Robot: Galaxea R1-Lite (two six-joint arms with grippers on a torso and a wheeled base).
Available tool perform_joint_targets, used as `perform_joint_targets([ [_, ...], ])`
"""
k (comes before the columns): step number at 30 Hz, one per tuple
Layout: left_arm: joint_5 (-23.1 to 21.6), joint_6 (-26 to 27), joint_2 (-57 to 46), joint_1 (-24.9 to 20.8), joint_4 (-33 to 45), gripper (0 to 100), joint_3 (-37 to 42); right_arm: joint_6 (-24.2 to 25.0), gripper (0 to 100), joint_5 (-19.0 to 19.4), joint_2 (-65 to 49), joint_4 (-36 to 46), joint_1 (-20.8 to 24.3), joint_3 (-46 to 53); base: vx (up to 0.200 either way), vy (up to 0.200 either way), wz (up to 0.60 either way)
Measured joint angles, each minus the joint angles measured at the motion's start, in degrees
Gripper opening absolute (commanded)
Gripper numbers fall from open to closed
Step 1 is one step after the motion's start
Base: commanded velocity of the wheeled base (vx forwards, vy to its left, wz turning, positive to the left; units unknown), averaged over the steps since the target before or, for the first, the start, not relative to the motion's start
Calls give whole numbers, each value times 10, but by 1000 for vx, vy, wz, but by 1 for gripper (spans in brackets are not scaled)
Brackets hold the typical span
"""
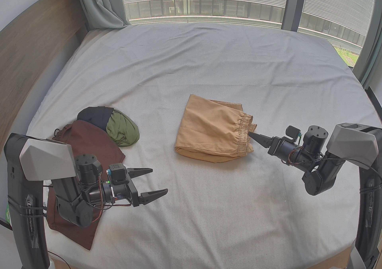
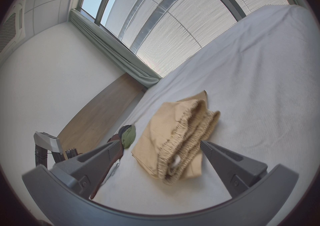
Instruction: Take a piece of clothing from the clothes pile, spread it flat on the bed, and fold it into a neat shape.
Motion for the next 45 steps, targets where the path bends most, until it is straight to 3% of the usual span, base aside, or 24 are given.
perform_joint_targets([
  [16,0,0,-1,1,0,100,0,1,100,0,-14,50,60,-64,0,0,0],
  [45,0,0,0,1,0,100,0,0,100,-4,116,54,59,-145,0,0,0],
])
